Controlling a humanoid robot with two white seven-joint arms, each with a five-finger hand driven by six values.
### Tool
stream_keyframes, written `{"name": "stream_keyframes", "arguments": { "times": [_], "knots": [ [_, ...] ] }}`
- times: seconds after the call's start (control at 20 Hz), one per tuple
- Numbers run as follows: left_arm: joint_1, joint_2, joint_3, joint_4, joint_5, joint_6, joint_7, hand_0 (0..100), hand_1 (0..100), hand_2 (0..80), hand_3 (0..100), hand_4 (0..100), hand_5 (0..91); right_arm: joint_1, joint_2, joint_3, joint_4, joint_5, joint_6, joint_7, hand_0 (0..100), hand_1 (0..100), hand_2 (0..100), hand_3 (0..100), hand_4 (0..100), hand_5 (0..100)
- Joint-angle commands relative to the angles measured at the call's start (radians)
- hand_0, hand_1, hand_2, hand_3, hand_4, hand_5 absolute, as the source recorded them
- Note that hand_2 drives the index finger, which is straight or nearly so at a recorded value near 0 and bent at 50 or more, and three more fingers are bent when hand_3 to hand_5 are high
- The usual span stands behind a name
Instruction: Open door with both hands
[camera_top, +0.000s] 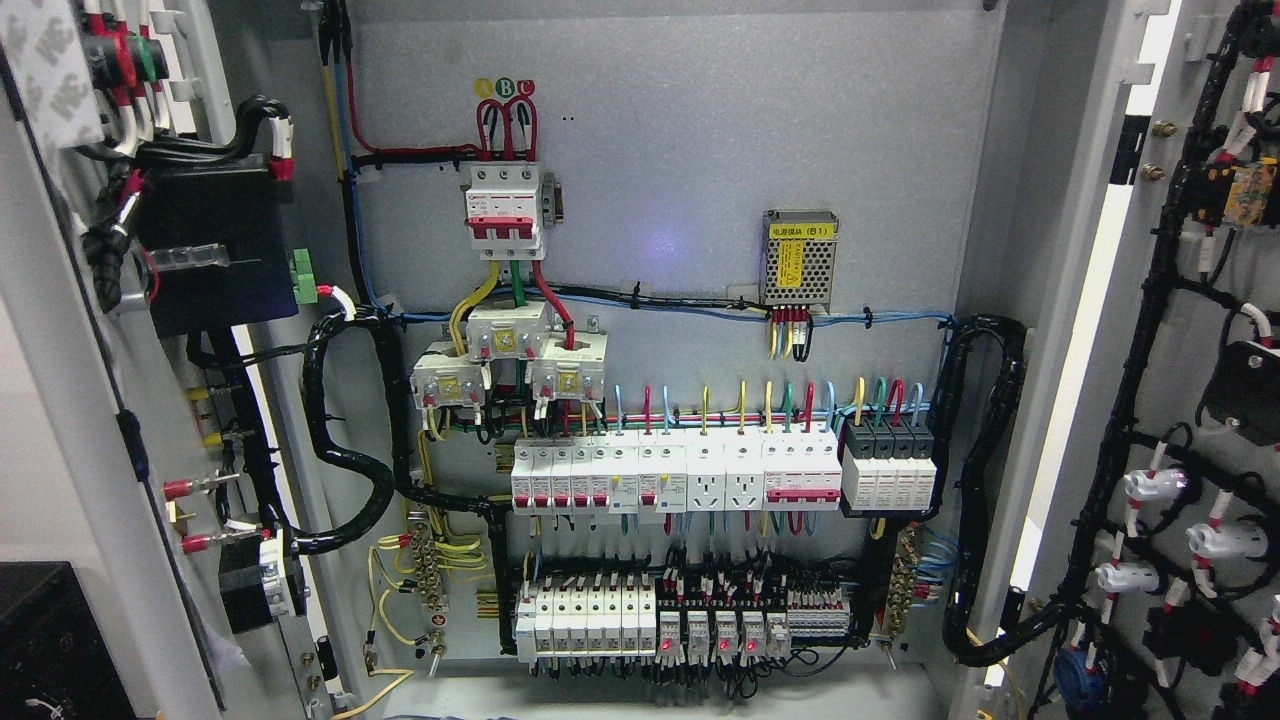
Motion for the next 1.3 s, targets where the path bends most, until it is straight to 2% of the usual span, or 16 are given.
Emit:
{"name": "stream_keyframes", "arguments": {
  "times": [0.0, 0.45, 0.55, 1.0, 1.25],
  "knots": [
    [0.014, 0.0, 0.002, 0.0, -0.003, 0.0, 0.0, 0, 0, 0.0, 0, 0, 0.0, -0.004, 0.069, 0.061, -0.011, 0.004, 0.016, 0.005, 19, 0, 0, 0, 0, 0],
    [0.014, 0.002, 0.003, 0.0, -0.003, 0.0, 0.0, 0, 0, 0.0, 0, 0, 0.0, -0.011, 0.126, 0.055, -0.006, 0.012, 0.036, 0.003, 19, 0, 0, 0, 0, 0],
    [0.015, 0.002, 0.003, 0.0, -0.003, 0.0, 0.0, 0, 0, 0.0, 0, 0, 0.0, -0.012, 0.132, 0.057, -0.006, 0.012, 0.053, 0.003, 19, 0, 0, 0, 0, 0],
    [0.029, 0.005, 0.0, -0.02, -0.005, -0.003, 0.0, 0, 0, 0.0, 0, 0, 0.0, -0.032, 0.17, 0.061, 0.038, 0.012, 0.055, 0.003, 19, 0, 0, 0, 0, 0],
    [0.165, 0.015, -0.002, -0.298, -0.005, -0.007, 0.0, 0, 0, 0.0, 0, 0, 0.0, -0.049, 0.18, 0.06, 0.095, 0.012, 0.049, 0.003, 19, 0, 0, 0, 0, 0]
  ]
}}
